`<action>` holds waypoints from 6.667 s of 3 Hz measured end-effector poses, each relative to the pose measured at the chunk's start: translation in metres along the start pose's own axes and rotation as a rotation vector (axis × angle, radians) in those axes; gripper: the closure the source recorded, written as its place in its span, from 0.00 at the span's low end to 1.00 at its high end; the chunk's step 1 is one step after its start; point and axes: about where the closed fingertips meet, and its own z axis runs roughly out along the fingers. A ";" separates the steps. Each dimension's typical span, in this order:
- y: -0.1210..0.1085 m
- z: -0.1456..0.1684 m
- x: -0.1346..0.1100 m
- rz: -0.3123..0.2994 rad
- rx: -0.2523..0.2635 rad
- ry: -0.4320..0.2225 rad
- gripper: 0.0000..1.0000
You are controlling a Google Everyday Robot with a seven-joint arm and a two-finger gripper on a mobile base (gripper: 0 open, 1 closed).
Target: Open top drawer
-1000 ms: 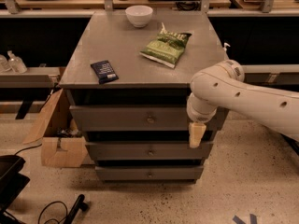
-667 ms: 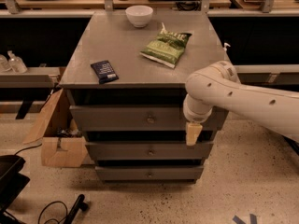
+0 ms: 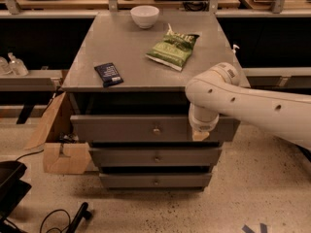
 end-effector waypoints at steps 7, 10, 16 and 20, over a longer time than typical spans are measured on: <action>0.054 -0.028 0.004 0.064 -0.049 0.004 1.00; 0.057 -0.031 0.004 0.065 -0.053 0.003 1.00; 0.075 -0.038 0.001 0.031 -0.086 -0.025 0.36; 0.045 -0.086 -0.001 0.017 -0.026 0.081 0.18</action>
Offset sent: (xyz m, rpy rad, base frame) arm -0.1476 -0.0207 0.0581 -0.1445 0.0524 -0.1663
